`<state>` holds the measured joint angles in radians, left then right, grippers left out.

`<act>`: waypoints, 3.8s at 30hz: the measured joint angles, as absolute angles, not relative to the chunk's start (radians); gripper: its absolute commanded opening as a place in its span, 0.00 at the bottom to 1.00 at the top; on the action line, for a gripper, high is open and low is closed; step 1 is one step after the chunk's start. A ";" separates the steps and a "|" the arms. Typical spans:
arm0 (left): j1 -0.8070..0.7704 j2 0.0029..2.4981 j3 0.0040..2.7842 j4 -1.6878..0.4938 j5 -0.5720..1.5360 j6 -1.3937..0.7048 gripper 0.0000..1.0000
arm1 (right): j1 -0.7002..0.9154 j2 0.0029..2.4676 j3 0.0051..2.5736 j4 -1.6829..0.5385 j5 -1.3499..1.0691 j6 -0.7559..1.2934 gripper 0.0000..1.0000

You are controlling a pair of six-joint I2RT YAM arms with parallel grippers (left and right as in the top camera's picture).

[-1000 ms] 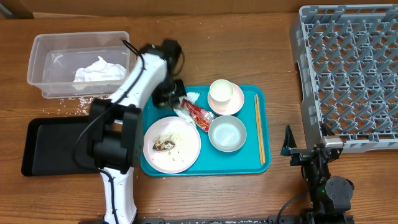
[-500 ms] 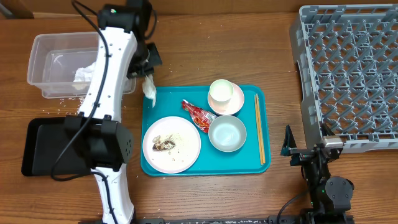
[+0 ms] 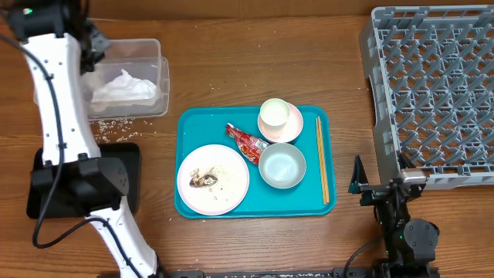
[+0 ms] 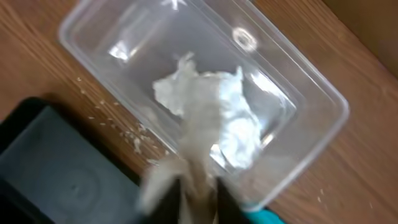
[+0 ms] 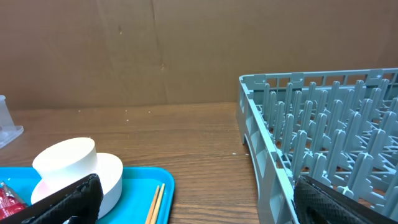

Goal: Sort waste into correct bins and load items into the dishwasher
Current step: 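Reach the left gripper to the red wrapper and grasp it, then carry the red wrapper with the left gripper into the clear bin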

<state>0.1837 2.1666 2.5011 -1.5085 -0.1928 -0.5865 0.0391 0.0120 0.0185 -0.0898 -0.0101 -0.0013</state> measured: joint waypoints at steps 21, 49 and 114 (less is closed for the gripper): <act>0.034 2.167 2.458 -1.654 0.210 -0.350 0.49 | 0.039 0.012 0.019 -0.091 -0.010 -0.001 1.00; -0.384 2.167 1.881 -1.306 0.081 -0.668 0.60 | 0.039 0.012 0.019 -0.089 -0.010 -0.001 1.00; 0.171 2.134 2.341 -1.234 -0.240 -0.706 1.00 | 0.039 0.012 0.019 -0.090 -0.010 -0.001 1.00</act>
